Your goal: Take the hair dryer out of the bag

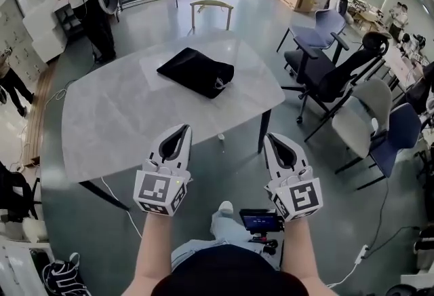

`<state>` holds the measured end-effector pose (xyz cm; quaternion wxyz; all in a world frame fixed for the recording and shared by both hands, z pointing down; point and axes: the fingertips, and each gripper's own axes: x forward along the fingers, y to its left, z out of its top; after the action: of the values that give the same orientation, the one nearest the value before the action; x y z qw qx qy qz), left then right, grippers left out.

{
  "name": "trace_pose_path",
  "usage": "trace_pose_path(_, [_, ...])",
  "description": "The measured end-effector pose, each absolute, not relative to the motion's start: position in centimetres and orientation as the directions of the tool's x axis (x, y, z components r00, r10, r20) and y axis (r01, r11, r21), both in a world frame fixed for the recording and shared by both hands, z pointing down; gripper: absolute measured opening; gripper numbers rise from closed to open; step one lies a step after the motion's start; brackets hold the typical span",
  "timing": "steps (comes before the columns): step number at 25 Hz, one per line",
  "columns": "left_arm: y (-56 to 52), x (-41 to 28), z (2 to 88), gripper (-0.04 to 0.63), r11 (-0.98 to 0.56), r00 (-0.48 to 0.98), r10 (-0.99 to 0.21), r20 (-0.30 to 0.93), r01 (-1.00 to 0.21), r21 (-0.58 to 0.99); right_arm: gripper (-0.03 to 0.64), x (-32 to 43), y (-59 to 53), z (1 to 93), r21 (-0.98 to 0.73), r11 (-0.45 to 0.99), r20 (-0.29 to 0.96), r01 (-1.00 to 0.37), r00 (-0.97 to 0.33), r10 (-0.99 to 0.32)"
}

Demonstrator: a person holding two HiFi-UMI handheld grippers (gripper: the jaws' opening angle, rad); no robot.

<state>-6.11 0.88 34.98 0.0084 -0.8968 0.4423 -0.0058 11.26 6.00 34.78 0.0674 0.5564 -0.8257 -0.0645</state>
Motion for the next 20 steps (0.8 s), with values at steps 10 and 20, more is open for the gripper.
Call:
trace_pose_path(10, [-7.7,-0.7,37.3,0.012,-0.582,0.581,-0.809,0.091,-0.813,0.021,0.023,15.5,-5.1,35.7,0.162,0.46,0.089,-0.873,-0.451,-0.888])
trace_pose_path(20, [-18.4,0.2,40.8,0.012,-0.558,0.555,-0.812,0.178,-0.829,0.04,0.023,15.2,-15.7,39.0,0.142,0.529,0.157,-0.837,-0.509,-0.846])
